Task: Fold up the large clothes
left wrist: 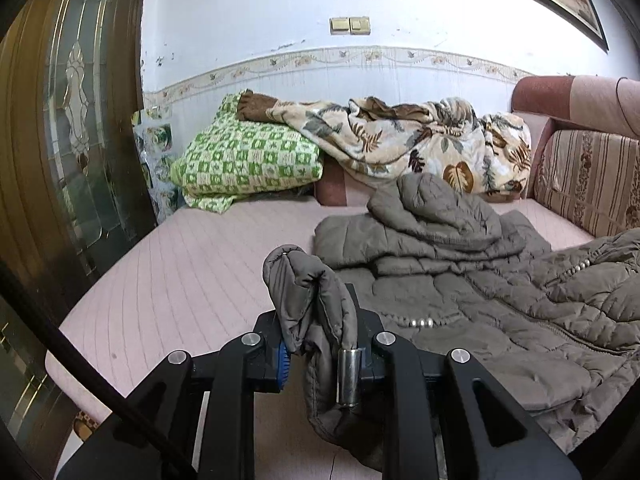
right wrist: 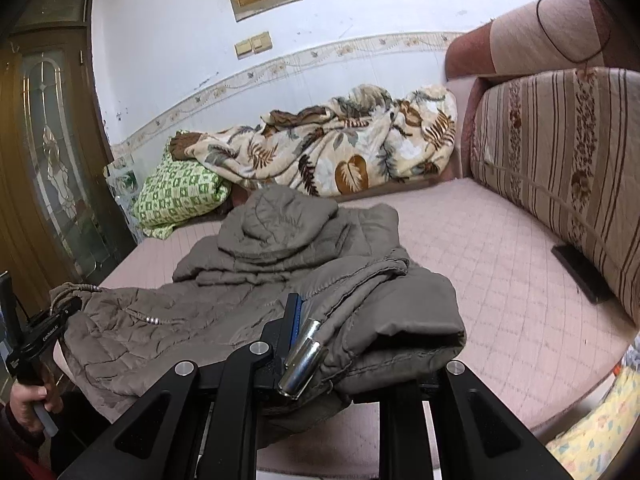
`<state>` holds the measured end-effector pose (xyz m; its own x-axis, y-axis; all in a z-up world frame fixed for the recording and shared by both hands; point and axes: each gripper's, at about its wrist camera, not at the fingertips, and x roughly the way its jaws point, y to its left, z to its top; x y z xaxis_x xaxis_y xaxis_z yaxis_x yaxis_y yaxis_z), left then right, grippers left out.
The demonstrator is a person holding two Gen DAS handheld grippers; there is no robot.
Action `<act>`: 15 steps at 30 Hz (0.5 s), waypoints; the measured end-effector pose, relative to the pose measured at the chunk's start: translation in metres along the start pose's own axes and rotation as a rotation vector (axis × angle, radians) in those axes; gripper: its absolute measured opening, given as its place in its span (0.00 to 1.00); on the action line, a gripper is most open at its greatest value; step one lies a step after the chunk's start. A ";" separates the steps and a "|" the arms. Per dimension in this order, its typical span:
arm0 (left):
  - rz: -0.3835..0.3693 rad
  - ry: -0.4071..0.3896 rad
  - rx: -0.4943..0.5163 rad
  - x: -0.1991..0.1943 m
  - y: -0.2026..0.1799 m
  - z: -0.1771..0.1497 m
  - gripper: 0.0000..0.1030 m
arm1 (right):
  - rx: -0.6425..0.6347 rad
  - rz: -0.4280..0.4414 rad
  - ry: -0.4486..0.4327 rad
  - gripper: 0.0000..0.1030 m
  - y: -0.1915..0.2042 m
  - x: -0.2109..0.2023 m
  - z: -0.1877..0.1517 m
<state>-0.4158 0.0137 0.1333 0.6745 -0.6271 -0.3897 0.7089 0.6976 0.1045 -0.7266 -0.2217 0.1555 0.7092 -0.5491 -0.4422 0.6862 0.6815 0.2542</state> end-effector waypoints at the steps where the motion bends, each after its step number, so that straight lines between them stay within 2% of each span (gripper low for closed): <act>1: -0.005 -0.004 -0.004 0.001 0.000 0.006 0.21 | 0.001 0.004 -0.004 0.18 0.000 0.001 0.004; 9: -0.031 -0.040 -0.047 0.023 0.005 0.054 0.22 | -0.011 0.029 -0.057 0.18 0.001 0.016 0.055; 15: -0.030 -0.071 -0.054 0.059 0.004 0.100 0.22 | -0.004 0.038 -0.079 0.18 -0.003 0.046 0.100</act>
<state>-0.3523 -0.0551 0.2021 0.6673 -0.6696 -0.3260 0.7181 0.6946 0.0434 -0.6798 -0.2970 0.2209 0.7452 -0.5591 -0.3633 0.6581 0.7046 0.2655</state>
